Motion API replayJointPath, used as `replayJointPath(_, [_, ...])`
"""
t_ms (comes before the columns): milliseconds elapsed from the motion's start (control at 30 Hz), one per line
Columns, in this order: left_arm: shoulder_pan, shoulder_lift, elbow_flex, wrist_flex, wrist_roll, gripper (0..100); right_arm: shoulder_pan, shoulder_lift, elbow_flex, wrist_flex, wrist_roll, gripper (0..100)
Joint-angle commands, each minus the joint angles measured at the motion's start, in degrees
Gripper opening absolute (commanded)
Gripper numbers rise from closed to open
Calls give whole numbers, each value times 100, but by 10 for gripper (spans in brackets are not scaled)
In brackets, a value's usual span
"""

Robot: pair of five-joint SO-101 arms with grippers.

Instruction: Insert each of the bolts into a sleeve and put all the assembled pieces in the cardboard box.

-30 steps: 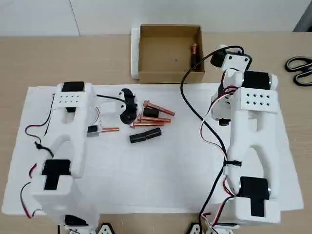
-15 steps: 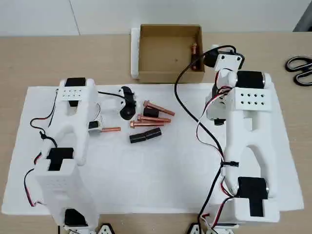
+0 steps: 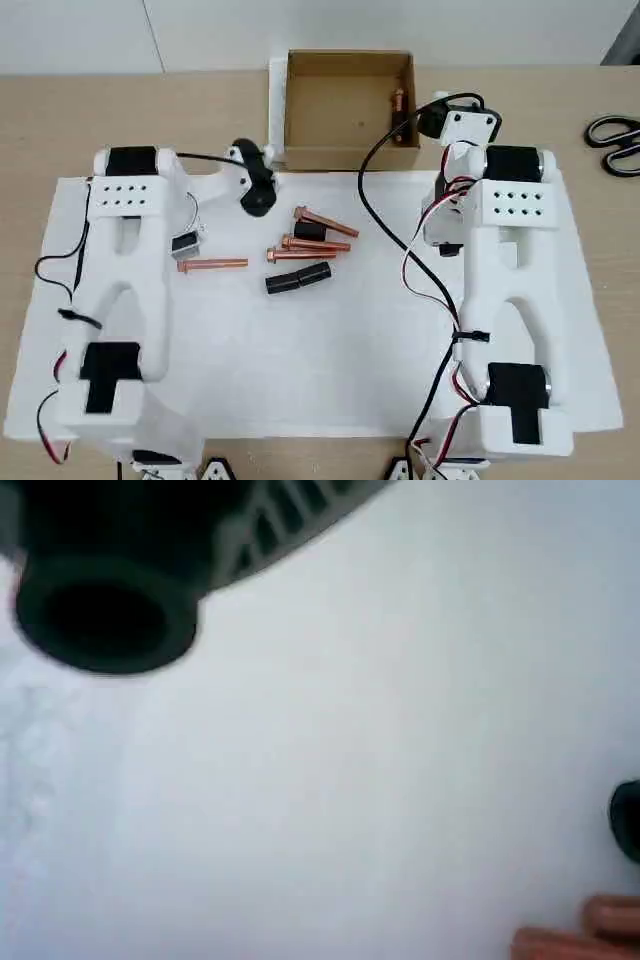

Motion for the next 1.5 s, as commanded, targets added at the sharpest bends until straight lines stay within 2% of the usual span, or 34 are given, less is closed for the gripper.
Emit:
replayJointPath(0, [290,-738,-233,79,2470,83,13,-330,-62,-136,44,7])
replayJointPath(133, [527,-1196,-215,158,6048,81,-13,-330,-62,-198,44,7])
replayJointPath(233, [554,-1371,-215,105,8255,65,-13,-330,-62,-215,44,7])
replayJointPath(400, [527,-1116,330,167,10998,130,-22,-330,-62,-215,44,7])
replayJointPath(500, [510,-765,716,220,11982,187,-22,-330,-62,-215,44,7])
replayJointPath(667, [492,-79,734,229,12949,198,-22,-330,-62,-207,44,7])
replayJointPath(800, [440,378,725,176,13301,169,-13,-330,-53,-180,44,7])
replayJointPath(1133, [-132,1108,725,-246,13530,166,-13,-321,-53,-171,44,7])
replayJointPath(1467, [167,580,725,-141,13310,166,-13,-312,-53,-215,44,7])
